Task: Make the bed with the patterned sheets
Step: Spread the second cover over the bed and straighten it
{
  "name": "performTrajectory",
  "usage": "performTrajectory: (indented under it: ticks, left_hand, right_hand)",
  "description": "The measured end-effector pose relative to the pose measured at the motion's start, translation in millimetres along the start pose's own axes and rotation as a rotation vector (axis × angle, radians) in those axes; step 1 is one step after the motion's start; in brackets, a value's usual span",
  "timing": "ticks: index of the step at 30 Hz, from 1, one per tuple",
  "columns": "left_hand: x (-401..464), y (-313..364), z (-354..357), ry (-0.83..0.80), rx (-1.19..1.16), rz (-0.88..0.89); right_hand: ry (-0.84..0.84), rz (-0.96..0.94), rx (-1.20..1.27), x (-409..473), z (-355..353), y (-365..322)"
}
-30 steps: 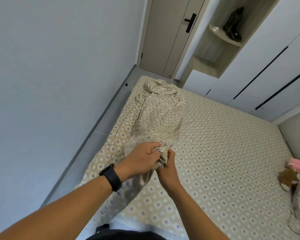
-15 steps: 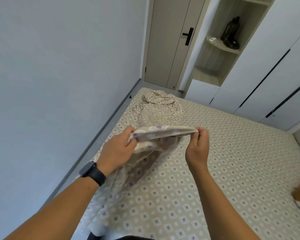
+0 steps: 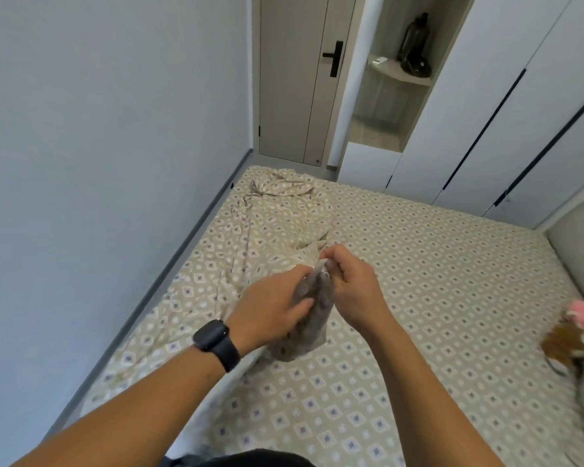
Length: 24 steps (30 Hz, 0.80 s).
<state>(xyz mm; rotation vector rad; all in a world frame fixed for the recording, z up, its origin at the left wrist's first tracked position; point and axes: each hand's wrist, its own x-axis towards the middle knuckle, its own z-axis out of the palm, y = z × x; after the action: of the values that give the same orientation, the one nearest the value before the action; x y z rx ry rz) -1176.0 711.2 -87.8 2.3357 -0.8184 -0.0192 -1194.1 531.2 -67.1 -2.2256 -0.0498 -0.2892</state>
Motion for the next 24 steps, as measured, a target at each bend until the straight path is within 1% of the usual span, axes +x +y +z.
performTrajectory:
  ticks: [2, 3, 7, 10, 12, 14, 16, 18, 19, 20, 21, 22, 23, 24]
  left_hand:
    - [7, 5, 20, 0.071, -0.088, -0.038]
    - [9, 6, 25, 0.07, -0.129, -0.046]
    - [9, 15, 38, -0.003, -0.176, -0.023]
    - [13, 32, 38, -0.008, -0.243, -0.011]
    - [11, 48, 37, -0.075, -0.24, 0.053]
    - [5, 64, 33, -0.116, -0.202, 0.134]
    - [1, 74, 23, -0.068, -0.063, 0.247]
    - [-1, 80, 9, 0.029, 0.17, 0.448]
    - [-4, 81, 1, 0.06, 0.246, 0.54]
    - [-7, 83, -8, 0.076, 0.285, 0.601]
    - [-8, 81, -15, 0.093, 0.3, 0.624]
    - [-9, 79, -24, 0.107, 0.307, 0.623]
    - [-10, 75, -31, 0.114, 0.306, 0.607]
    - [-10, 70, -37, 0.115, 0.309, 0.597]
  right_hand:
    - [-0.024, 0.041, -0.026, -14, -8, 18]
    - [-0.039, 0.054, -0.043, -21, -12, 26]
    - [-0.156, 0.079, 0.044, -48, -20, 43]
    - [-0.17, 0.034, -0.048, -56, -13, 59]
    - [-0.06, 0.001, -0.119, -59, -5, 74]
    - [0.112, -0.019, -0.124, -58, 2, 89]
    - [0.226, 0.017, -0.103, -54, 8, 105]
    - [0.254, 0.158, -0.087, -50, 16, 121]
    - [0.292, 0.28, -0.064, -51, 20, 129]
    - [0.365, 0.429, -0.033, -52, 21, 138]
    - [0.437, 0.579, 0.0, -52, 16, 145]
    - [0.483, 0.655, 0.015, -51, 12, 151]
    - [0.47, 0.62, 0.0, -50, 8, 153]
    - [0.389, 0.503, -0.024, -49, 6, 152]
